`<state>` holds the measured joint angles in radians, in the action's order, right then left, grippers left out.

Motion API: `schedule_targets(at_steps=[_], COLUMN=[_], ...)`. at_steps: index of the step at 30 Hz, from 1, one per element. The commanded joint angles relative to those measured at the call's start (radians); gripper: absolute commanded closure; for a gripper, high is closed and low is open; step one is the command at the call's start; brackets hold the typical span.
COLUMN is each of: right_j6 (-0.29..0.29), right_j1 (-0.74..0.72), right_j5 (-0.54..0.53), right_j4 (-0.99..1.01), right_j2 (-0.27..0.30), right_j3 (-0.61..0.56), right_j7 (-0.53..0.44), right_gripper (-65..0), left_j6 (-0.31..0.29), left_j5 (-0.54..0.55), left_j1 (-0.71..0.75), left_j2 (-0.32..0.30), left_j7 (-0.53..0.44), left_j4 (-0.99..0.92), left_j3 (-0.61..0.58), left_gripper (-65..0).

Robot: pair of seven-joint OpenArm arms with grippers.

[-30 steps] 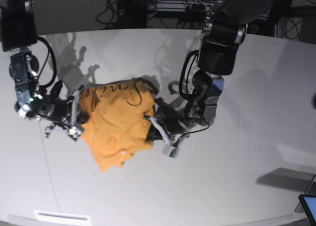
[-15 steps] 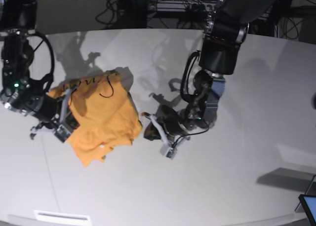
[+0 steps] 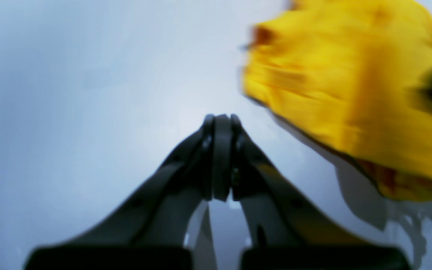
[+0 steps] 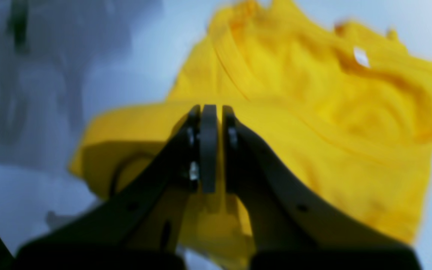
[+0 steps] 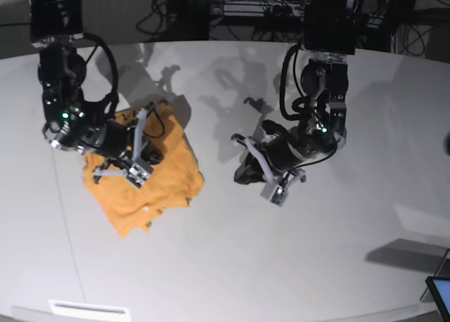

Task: Fold the T-shirt properly
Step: 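Press the folded shirt flat with the right gripper and release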

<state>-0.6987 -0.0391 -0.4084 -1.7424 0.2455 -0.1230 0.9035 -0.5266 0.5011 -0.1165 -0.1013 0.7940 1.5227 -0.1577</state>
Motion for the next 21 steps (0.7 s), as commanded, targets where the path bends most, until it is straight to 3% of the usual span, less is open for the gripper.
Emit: schedule_targets(at_steps=[1,13,21], right_j6=[0.001,0.001,0.001], right_j1=[-0.018,-0.196,-0.339], right_j5=[-0.008,-0.008,-0.008], right_j4=[0.012,0.556,0.709], right_j2=[0.001,0.012,0.05], right_j3=[-0.01,-0.126,-0.16], right_j7=[-0.033,-0.369,-0.423], right_gripper=[-3.6,-3.6,-3.6], left_j6=[0.006,0.006,0.006], left_j5=[0.008,0.008,0.008], left_j1=[-0.002,0.094,0.114], left_j2=[-0.011,-0.013,-0.013], left_j7=[-0.021,-0.021,-0.021], left_j4=[0.032,0.12,0.128], left_j3=[0.008,0.01,0.01], left_gripper=[0.0,0.0,0.0])
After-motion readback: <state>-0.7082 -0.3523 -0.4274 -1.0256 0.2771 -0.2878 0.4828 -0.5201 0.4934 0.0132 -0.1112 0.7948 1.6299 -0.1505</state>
